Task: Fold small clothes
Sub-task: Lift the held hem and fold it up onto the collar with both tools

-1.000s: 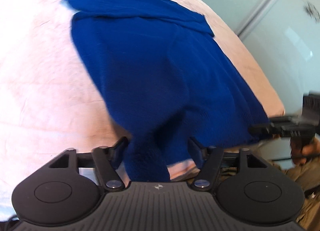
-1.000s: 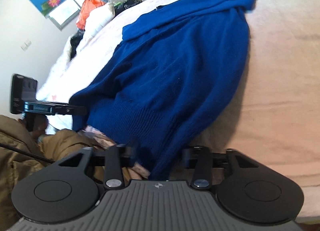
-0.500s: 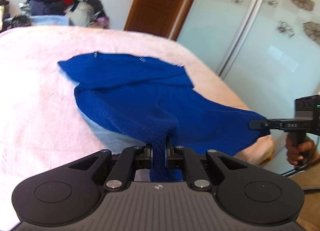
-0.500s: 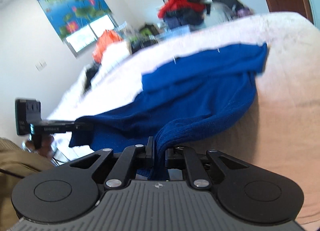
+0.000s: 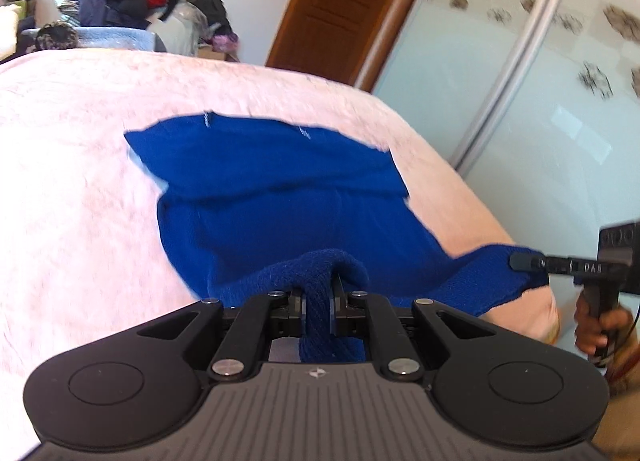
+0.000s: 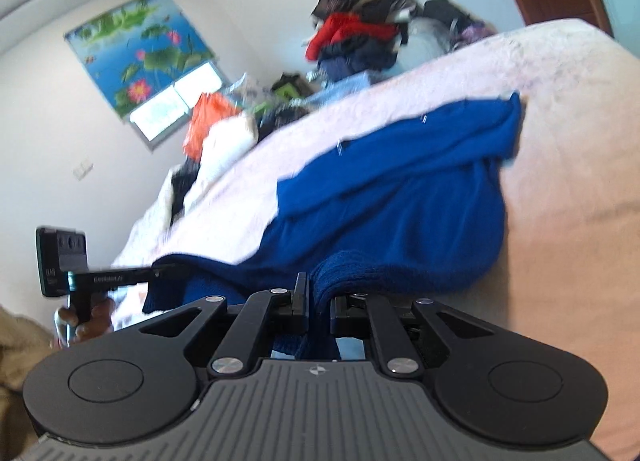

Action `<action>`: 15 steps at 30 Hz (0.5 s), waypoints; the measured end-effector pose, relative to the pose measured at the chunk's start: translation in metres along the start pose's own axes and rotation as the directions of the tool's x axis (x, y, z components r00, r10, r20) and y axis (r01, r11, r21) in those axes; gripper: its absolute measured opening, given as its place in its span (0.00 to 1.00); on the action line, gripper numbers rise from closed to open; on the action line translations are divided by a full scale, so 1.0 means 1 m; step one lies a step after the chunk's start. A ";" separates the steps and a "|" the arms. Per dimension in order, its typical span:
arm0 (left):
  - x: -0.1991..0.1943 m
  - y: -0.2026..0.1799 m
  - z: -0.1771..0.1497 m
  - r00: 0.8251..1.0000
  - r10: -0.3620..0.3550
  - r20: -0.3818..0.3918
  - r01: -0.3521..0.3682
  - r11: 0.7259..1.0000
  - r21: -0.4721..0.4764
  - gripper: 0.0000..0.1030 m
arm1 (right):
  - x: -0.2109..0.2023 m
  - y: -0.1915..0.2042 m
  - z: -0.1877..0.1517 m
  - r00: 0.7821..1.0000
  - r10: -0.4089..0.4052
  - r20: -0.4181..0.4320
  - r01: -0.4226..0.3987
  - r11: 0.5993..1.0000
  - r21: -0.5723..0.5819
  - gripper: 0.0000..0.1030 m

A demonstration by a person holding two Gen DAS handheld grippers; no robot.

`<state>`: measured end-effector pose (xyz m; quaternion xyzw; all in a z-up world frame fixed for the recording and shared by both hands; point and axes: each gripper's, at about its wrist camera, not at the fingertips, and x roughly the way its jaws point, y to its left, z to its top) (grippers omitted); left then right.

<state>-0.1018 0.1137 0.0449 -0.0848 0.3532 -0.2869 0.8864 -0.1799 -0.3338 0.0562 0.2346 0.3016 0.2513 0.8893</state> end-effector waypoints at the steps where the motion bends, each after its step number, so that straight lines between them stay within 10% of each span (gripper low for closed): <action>1: 0.002 0.001 0.006 1.000 0.002 0.011 -0.002 1.000 -0.005 0.09 | 0.003 -0.003 0.004 1.000 -0.002 0.016 0.002 1.000 0.004 0.12; 15: 0.050 0.023 0.082 0.995 0.081 0.063 -0.076 0.994 -0.081 0.09 | 0.065 -0.039 0.061 0.987 -0.093 0.134 0.083 0.993 0.078 0.12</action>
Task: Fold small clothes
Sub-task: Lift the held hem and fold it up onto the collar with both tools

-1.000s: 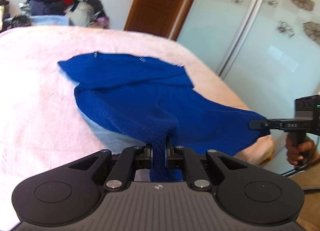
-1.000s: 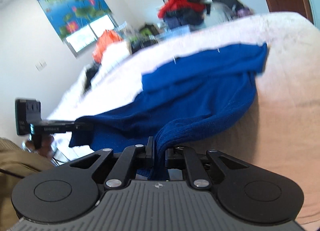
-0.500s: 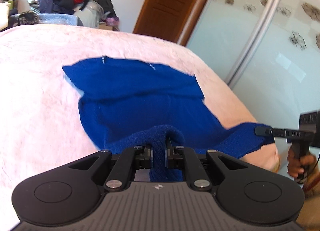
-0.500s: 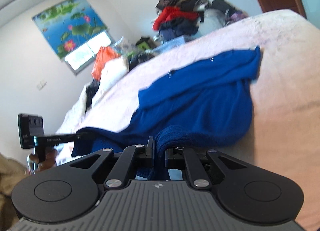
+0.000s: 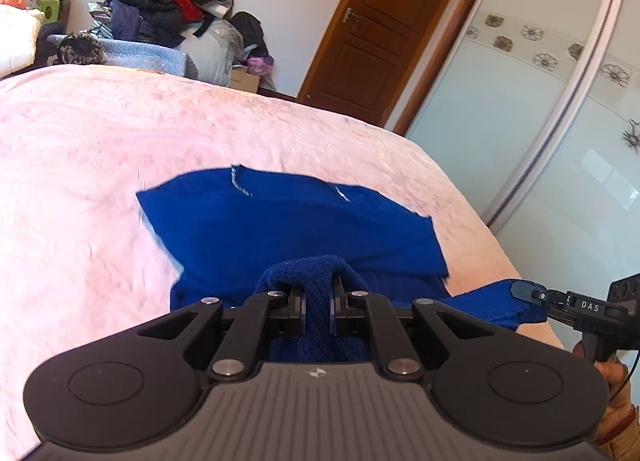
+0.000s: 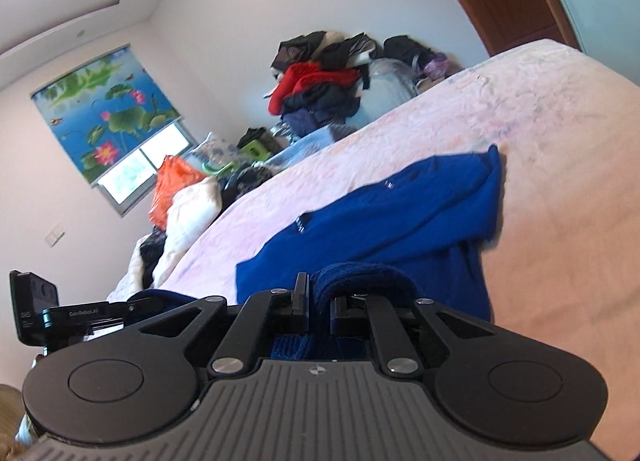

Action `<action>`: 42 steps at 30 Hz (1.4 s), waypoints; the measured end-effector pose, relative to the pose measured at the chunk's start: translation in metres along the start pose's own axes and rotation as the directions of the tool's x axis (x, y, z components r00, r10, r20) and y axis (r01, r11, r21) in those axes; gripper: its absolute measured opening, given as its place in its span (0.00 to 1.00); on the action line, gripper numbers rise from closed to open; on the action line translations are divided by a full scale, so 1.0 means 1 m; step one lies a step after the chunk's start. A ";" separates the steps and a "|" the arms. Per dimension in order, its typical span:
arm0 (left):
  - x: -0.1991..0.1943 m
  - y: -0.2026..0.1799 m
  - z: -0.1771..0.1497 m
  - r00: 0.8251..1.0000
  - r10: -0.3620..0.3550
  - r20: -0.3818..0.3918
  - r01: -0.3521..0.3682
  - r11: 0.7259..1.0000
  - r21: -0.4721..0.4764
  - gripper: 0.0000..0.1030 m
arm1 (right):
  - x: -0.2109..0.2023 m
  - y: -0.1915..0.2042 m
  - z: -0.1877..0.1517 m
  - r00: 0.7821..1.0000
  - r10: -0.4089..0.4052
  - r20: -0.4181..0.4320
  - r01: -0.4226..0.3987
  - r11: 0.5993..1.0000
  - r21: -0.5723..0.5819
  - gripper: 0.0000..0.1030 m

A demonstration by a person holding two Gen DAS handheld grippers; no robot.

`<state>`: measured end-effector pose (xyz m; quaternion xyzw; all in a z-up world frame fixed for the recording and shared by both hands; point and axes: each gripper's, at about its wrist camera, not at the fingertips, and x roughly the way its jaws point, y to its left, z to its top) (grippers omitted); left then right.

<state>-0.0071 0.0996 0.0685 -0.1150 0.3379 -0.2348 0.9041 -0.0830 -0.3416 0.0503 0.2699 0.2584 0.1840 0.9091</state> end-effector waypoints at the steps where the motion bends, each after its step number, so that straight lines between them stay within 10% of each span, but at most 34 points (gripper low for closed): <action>1: 0.005 0.001 0.004 1.000 0.012 0.001 -0.012 1.000 0.000 0.09 | 0.007 -0.001 0.003 1.000 -0.008 0.005 0.008 1.000 -0.004 0.12; 24: 0.107 0.021 0.079 0.985 0.175 0.006 -0.175 0.984 0.029 0.09 | 0.121 -0.036 0.061 0.991 -0.107 0.077 0.106 0.994 0.007 0.13; 42: 0.203 0.066 0.095 0.961 0.250 -0.120 -0.256 0.966 -0.037 0.10 | 0.228 -0.092 0.083 0.985 -0.165 -0.053 0.170 0.979 0.110 0.16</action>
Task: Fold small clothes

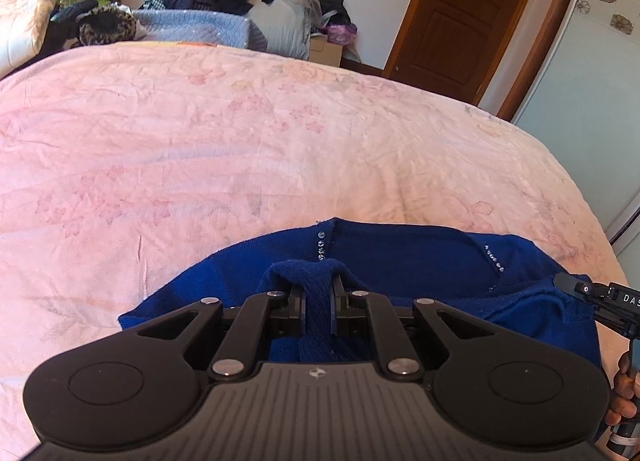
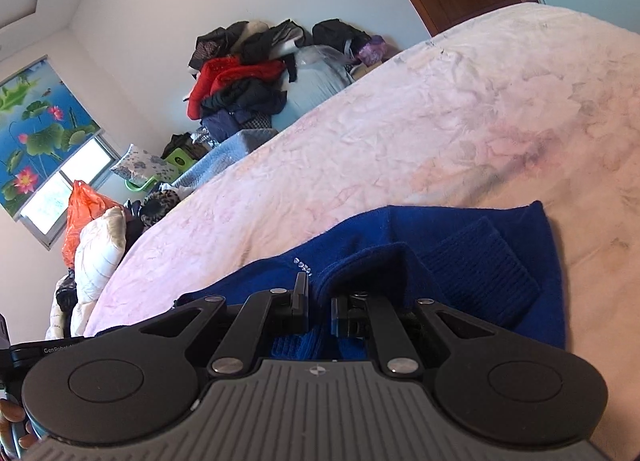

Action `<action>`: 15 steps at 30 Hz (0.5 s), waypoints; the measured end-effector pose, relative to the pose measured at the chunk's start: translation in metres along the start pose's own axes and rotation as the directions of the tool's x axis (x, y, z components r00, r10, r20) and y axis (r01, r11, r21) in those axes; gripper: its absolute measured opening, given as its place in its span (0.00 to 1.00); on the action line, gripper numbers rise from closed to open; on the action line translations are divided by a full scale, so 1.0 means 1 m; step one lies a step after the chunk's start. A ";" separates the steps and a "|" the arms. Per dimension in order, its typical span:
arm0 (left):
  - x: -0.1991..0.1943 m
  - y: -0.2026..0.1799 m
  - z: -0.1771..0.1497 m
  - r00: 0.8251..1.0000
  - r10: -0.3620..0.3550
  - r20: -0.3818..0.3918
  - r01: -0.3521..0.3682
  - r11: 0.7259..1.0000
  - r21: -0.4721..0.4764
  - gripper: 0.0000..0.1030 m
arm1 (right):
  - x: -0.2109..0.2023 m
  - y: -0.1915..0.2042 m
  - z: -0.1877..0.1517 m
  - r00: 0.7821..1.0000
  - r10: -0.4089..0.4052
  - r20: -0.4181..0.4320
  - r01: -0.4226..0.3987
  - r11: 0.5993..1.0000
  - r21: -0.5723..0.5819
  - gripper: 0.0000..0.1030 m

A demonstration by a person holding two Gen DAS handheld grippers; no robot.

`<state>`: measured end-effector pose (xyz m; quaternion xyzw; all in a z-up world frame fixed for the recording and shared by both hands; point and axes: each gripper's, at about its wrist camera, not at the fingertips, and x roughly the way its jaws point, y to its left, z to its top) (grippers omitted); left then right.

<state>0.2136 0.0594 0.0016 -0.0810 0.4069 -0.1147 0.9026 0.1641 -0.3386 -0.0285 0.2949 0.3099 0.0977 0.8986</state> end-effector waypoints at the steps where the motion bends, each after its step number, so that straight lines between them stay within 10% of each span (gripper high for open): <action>1: 0.004 0.003 0.001 1.000 -0.009 -0.015 0.008 1.000 -0.020 0.10 | 0.003 -0.001 0.001 1.000 0.001 -0.007 -0.001 1.000 0.008 0.17; 10: 0.011 0.041 0.008 0.990 -0.121 -0.069 0.102 0.967 -0.235 0.17 | 0.019 -0.019 0.008 0.999 0.028 -0.034 -0.023 0.991 0.129 0.39; 15: 0.000 0.062 0.013 0.994 -0.110 -0.013 0.100 0.940 -0.328 0.62 | 0.020 -0.022 0.012 1.000 0.032 0.000 -0.031 0.988 0.151 0.52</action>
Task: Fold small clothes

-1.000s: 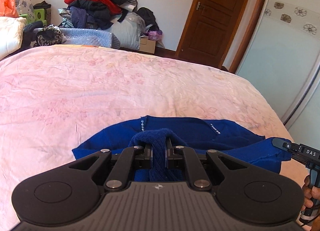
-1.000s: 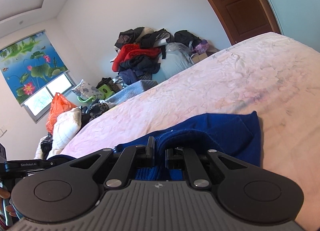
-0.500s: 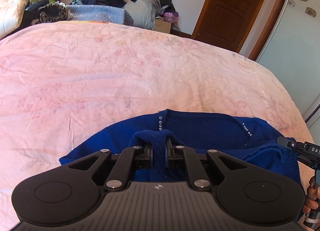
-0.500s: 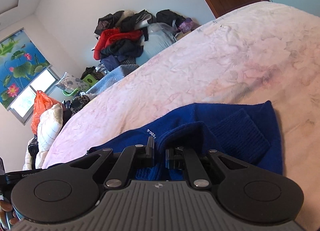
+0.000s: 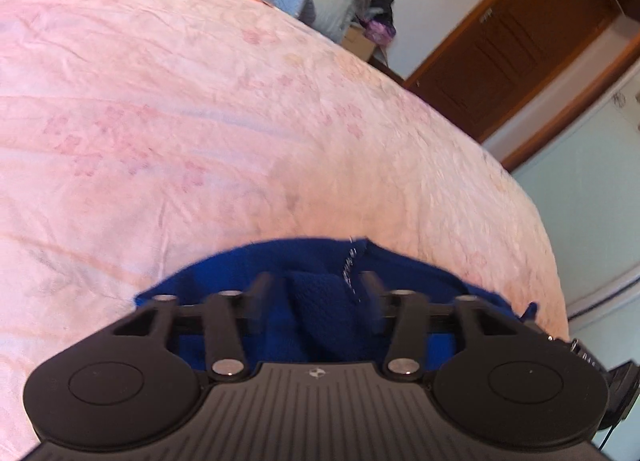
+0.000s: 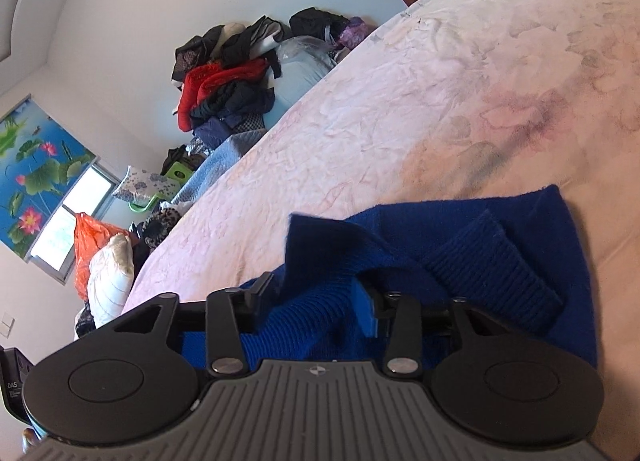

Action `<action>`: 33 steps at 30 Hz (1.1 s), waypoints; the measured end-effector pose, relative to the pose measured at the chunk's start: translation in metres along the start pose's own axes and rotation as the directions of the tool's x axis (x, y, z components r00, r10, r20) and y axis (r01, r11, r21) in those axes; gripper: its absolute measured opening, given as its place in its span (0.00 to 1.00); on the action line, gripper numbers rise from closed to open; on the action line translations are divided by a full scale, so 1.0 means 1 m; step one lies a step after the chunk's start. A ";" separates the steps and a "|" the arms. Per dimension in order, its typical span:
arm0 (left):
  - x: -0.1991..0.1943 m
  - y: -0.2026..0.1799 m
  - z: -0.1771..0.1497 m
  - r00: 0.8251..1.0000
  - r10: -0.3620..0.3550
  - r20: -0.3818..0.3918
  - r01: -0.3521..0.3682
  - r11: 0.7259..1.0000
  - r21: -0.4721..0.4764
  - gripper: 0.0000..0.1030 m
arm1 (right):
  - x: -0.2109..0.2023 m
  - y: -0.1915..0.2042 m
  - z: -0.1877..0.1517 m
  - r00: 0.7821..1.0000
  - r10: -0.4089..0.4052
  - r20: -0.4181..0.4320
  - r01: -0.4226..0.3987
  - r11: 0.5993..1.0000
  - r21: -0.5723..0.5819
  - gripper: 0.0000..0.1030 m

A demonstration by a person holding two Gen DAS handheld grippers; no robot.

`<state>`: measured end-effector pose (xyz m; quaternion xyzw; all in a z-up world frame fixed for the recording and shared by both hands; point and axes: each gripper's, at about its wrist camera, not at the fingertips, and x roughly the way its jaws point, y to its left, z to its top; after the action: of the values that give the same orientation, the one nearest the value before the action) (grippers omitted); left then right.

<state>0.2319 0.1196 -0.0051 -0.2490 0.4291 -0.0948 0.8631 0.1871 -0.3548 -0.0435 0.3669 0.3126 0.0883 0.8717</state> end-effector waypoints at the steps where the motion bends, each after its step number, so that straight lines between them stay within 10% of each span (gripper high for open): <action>1: -0.005 0.003 0.001 1.000 0.002 0.029 -0.002 1.000 -0.016 0.70 | 0.000 0.000 0.001 1.000 0.000 0.008 0.000 1.000 0.002 0.53; 6: -0.027 0.001 0.001 0.998 0.031 0.061 -0.033 0.999 0.030 0.70 | -0.005 0.003 0.003 0.998 -0.029 0.047 0.029 1.000 0.012 0.57; 13: -0.051 -0.009 -0.038 0.999 0.036 0.035 -0.042 0.978 0.204 0.70 | -0.001 0.041 -0.014 0.998 -0.048 -0.031 0.039 0.967 -0.253 0.69; 17: -0.067 -0.011 -0.069 1.000 0.021 0.010 -0.023 0.952 0.305 0.70 | 0.003 0.060 -0.022 0.976 -0.213 0.036 0.212 0.913 -0.348 0.70; 24: -0.080 -0.010 -0.119 1.000 0.017 -0.009 -0.011 0.892 0.452 0.69 | 0.029 0.134 -0.052 0.986 0.048 -0.157 -0.104 0.921 -0.376 0.73; 33: -0.080 0.013 -0.134 0.998 0.050 -0.034 -0.030 0.900 0.435 0.06 | 0.118 0.201 -0.100 0.911 0.140 -0.388 -0.261 0.924 -0.278 0.75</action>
<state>0.0765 0.1140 -0.0239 -0.0394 0.4213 -0.1758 0.8889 0.2342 -0.1077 -0.0141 0.2269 0.4088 0.2947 0.8334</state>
